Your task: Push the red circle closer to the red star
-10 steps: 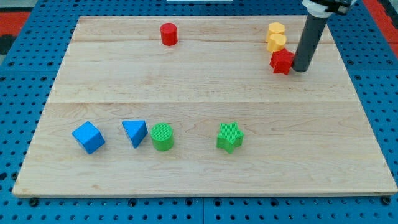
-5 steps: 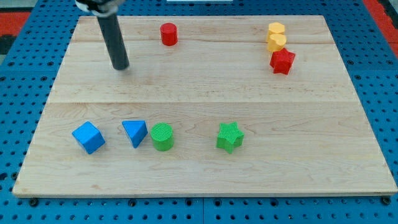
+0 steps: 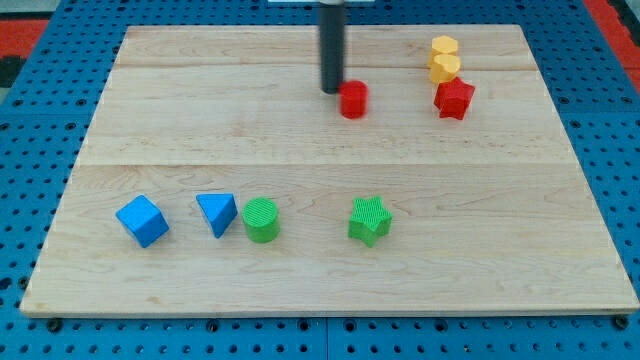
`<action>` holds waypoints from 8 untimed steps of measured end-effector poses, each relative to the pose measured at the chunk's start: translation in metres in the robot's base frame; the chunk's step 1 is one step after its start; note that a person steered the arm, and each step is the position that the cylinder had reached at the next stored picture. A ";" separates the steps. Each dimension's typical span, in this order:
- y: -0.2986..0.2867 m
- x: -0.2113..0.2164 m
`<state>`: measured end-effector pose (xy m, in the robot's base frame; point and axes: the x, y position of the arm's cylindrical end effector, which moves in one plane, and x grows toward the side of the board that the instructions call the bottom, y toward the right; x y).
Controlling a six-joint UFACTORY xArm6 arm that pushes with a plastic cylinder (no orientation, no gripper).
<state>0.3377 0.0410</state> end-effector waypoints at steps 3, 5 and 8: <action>0.016 0.070; 0.066 0.071; 0.091 0.100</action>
<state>0.4380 0.1316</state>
